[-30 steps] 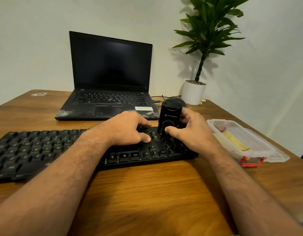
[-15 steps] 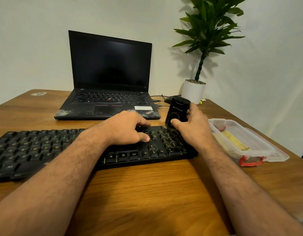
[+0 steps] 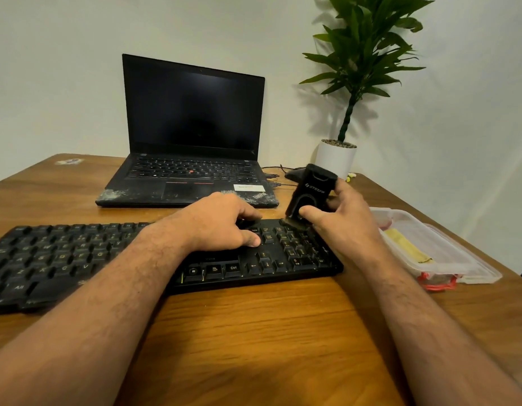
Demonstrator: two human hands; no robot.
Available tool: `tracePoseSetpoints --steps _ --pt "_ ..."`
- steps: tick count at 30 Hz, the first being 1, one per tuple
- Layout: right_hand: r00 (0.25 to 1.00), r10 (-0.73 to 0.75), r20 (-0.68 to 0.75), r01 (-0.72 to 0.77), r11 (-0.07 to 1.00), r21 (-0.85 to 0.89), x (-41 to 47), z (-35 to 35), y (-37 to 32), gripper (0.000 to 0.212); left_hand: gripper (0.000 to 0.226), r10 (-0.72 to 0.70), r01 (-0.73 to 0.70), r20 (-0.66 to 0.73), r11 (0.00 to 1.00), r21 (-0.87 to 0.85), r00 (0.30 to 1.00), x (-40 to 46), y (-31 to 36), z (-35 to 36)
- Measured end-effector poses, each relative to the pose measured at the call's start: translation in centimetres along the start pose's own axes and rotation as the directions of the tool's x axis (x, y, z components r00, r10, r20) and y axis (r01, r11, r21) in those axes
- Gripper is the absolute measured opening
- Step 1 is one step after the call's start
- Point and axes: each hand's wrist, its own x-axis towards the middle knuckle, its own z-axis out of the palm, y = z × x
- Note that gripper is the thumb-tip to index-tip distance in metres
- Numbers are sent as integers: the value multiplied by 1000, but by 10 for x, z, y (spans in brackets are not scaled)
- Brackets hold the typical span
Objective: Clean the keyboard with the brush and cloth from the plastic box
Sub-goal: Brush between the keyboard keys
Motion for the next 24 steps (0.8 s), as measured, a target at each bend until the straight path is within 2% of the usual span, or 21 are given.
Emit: tracePoseSetpoints --steps 3,9,13,16,19,22,24 --pt "998 -13 67 17 998 -58 -4 7 -1 46 52 -1 1 -4 1000 0 1000 0 0 0" --pt "997 3 -76 -14 991 -135 -5 -9 0 56 52 16 -16 0 1000 20 1000 -1 0 -1" --pt "999 0 33 3 996 -84 -9 -3 1 57 53 18 -18 2 1000 26 1000 -2 1 -2" --pt "999 4 -49 -12 986 -166 -4 4 4 57 52 21 -21 4 999 29 1000 -2 1 -1" --pt "995 2 -102 -18 987 -159 -3 -1 4 57 52 19 -18 -3 1000 19 1000 -2 -1 0" --pt "999 -8 33 9 999 -35 -6 -1 5 62 54 7 -7 1 1000 13 1000 -1 -1 1" --pt "996 -22 90 27 998 -55 -8 4 4 63 53 11 -11 -3 1000 19 1000 0 -1 1"
